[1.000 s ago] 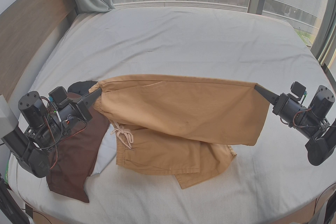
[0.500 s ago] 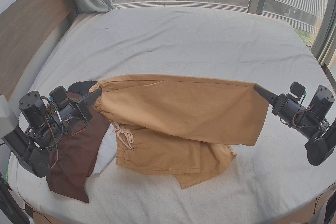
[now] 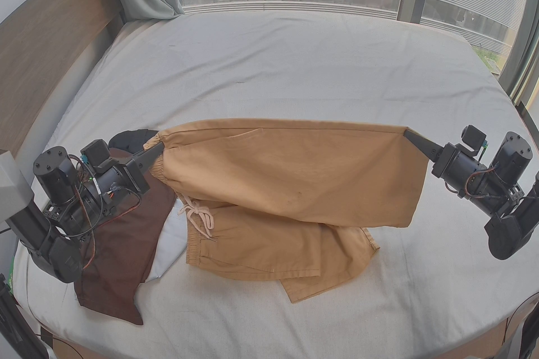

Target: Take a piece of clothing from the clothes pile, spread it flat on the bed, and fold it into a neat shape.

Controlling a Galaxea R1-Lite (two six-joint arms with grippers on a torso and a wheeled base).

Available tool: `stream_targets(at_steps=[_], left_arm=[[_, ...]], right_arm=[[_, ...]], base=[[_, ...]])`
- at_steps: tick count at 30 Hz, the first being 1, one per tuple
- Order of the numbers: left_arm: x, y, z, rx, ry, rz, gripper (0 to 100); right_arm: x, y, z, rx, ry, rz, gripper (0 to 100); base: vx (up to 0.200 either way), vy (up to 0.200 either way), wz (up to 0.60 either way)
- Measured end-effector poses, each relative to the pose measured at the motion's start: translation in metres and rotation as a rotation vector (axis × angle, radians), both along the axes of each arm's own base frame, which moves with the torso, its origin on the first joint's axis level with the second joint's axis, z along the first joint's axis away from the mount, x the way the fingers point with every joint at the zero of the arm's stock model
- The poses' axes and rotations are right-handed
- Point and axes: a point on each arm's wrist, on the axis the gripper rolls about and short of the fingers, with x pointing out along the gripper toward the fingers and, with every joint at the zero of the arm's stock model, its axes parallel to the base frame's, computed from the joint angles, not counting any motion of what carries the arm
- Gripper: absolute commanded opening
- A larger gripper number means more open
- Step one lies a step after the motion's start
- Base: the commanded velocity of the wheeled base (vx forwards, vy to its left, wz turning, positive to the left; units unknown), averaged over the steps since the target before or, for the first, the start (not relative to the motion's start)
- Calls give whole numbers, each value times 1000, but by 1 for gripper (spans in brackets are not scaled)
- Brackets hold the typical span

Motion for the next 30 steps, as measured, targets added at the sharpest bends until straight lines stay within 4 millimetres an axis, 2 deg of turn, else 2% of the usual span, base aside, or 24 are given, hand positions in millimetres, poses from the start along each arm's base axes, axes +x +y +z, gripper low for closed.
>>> stream_targets(at_steps=[7, 15, 23, 30], left_arm=[[7, 0, 0, -30, 6, 21, 0], [30, -3, 0, -70, -12, 35, 0], [61, -6, -10, -87, -33, 81, 0], [89, -10, -23, -103, -49, 106, 0]], right_arm=[[24, 3, 7, 10, -58, -2, 0], [61, 6, 11, 27, -128, -12, 0], [99, 10, -4, 46, -142, -15, 0], [124, 12, -20, 50, -148, -19, 0]], base=[[0, 0, 0], [0, 0, 0], [0, 0, 0], [0, 0, 0]])
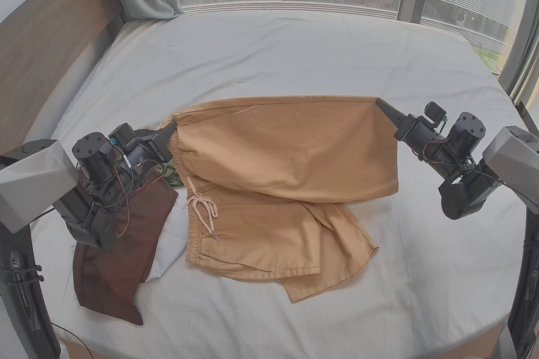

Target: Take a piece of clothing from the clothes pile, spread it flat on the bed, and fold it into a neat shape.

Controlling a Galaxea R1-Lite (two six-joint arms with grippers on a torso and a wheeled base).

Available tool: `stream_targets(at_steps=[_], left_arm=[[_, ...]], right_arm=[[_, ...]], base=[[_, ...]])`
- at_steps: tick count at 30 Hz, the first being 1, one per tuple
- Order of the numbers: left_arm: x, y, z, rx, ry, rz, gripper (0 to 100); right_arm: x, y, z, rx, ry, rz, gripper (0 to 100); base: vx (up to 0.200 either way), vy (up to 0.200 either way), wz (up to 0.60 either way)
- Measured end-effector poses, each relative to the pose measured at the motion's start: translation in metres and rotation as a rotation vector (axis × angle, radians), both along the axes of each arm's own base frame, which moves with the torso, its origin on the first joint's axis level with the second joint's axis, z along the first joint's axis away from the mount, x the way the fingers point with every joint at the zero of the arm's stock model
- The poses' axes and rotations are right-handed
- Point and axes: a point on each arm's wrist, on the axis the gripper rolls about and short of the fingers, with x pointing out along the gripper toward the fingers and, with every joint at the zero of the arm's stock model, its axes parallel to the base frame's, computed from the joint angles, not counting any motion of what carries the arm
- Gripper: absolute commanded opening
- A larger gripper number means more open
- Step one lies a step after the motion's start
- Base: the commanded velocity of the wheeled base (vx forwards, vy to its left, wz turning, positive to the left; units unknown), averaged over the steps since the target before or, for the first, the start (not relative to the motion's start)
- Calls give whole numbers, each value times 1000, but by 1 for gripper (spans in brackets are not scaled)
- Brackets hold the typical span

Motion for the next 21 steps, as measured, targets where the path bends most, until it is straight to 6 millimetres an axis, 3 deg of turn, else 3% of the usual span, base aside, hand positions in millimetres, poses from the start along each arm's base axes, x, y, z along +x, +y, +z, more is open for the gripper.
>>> stream_targets(at_steps=[8, 18, 19, 20, 21], left_arm=[[33, -9, -5, -91, -39, 29, 0], [60, -16, -33, -120, -35, 31, 0], [62, -16, -36, -121, -32, 30, 0], [63, -16, -38, -124, -30, 28, 0], [65, -17, -40, -131, -28, 25, 100]], right_arm=[[25, 0, -11, 0, -1, -8, 0], [58, 0, -20, -1, 7, -17, 0], [61, 0, -20, 0, 2, -18, 100], [63, 0, -20, 0, -2, -18, 100], [66, 0, -21, 1, -5, -19, 100]], base=[[0, 0, 0], [0, 0, 0], [0, 0, 0], [0, 0, 0], [0, 0, 0]])
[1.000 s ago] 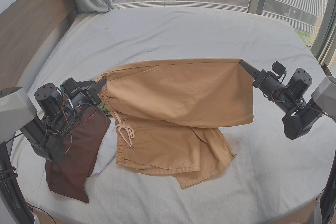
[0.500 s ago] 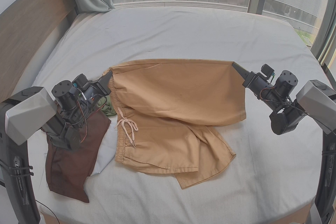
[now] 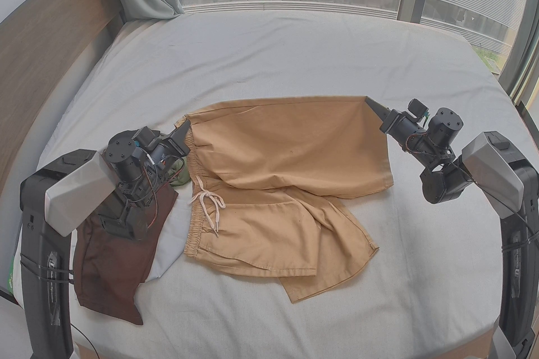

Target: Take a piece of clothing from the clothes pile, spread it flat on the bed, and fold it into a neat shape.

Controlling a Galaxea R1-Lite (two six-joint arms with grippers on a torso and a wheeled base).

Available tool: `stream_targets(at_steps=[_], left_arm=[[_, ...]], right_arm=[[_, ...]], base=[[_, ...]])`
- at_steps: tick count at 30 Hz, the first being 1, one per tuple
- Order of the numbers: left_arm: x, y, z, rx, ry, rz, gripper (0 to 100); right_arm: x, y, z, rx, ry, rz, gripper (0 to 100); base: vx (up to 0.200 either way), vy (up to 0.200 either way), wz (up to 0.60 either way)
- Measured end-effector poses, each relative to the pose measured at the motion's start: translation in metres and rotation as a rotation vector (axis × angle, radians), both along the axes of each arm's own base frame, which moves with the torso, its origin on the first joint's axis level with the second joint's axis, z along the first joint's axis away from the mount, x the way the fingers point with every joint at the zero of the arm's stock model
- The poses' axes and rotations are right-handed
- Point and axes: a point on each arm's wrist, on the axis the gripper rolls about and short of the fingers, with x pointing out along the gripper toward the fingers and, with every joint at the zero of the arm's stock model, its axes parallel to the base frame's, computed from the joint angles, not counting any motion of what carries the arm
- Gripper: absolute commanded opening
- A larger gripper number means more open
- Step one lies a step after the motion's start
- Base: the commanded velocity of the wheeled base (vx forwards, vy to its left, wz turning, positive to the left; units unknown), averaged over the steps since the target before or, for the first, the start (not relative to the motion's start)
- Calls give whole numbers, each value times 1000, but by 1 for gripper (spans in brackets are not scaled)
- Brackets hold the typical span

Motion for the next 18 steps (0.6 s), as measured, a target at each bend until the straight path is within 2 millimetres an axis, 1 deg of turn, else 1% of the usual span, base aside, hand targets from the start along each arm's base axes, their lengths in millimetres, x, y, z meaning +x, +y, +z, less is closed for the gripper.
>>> stream_targets(at_steps=[5, 9, 13, 18], left_arm=[[6, 0, -6, -62, 20, -20, 100], [8, 1, -10, -89, 40, -28, 100], [7, 1, -15, -88, 60, -27, 100], [-3, 3, -22, -80, 109, -29, 100]], right_arm=[[10, -5, -6, 13, -9, -42, 100], [13, -10, -14, 16, 2, -68, 100], [7, -12, -24, 13, 35, -73, 100], [-11, -14, -32, 7, 81, -72, 100]], base=[[0, 0, 0], [0, 0, 0], [0, 0, 0], [0, 0, 0]])
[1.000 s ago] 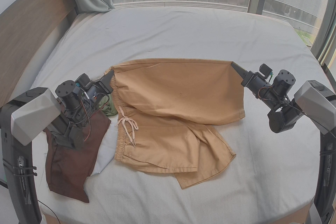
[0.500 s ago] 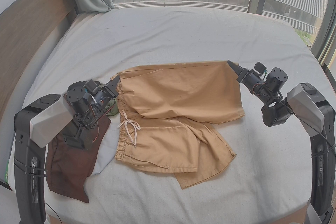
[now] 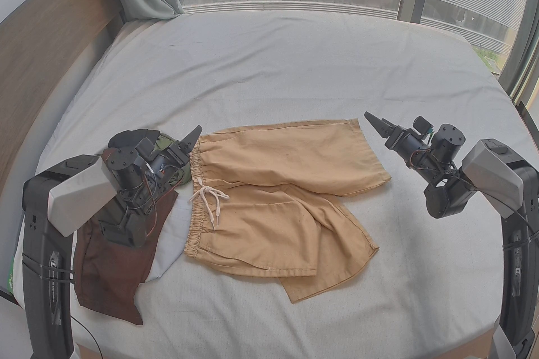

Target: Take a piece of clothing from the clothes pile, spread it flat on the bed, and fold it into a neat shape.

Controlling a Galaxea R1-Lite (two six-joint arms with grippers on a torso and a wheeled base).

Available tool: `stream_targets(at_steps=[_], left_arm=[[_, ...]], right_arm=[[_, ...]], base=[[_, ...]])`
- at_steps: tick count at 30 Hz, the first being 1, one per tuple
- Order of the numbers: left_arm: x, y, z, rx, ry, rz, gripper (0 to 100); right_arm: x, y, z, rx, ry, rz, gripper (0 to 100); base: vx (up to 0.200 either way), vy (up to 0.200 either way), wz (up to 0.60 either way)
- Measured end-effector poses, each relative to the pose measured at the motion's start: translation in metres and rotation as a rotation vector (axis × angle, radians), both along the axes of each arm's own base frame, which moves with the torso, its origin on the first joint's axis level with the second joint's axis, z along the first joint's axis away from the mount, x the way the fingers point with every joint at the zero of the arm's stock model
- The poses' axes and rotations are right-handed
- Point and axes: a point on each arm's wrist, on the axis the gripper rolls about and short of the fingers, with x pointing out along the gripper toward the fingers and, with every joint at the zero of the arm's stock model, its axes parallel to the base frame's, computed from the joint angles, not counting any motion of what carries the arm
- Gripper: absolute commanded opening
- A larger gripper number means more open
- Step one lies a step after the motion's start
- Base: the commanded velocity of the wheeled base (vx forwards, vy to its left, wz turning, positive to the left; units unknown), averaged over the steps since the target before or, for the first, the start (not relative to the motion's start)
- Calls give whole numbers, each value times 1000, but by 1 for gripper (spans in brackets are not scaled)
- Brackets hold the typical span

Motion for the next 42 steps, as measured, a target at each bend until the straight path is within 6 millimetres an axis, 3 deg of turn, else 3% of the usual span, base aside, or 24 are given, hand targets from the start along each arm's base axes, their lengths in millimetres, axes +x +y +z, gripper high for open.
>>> stream_targets(at_steps=[8, 22, 29, 36, 42], left_arm=[[-46, 9, 5, 31, 125, -96, 100], [-152, 23, 70, 62, 135, -321, 100], [-202, 39, 82, 113, 122, -558, 100], [-224, 53, 86, 245, 23, -581, 100], [-238, 57, 80, 363, -41, -554, 100]], right_arm=[[-43, 2, 4, -8, 68, 25, 100], [-152, 31, 62, -18, 91, 161, 100], [-202, 36, 79, -20, 91, 240, 100], [-228, 25, 85, -22, 97, 305, 100], [-237, 22, 79, -26, 128, 310, 100]], base=[[0, 0, 0], [0, 0, 0], [0, 0, 0], [0, 0, 0], [0, 0, 0]])
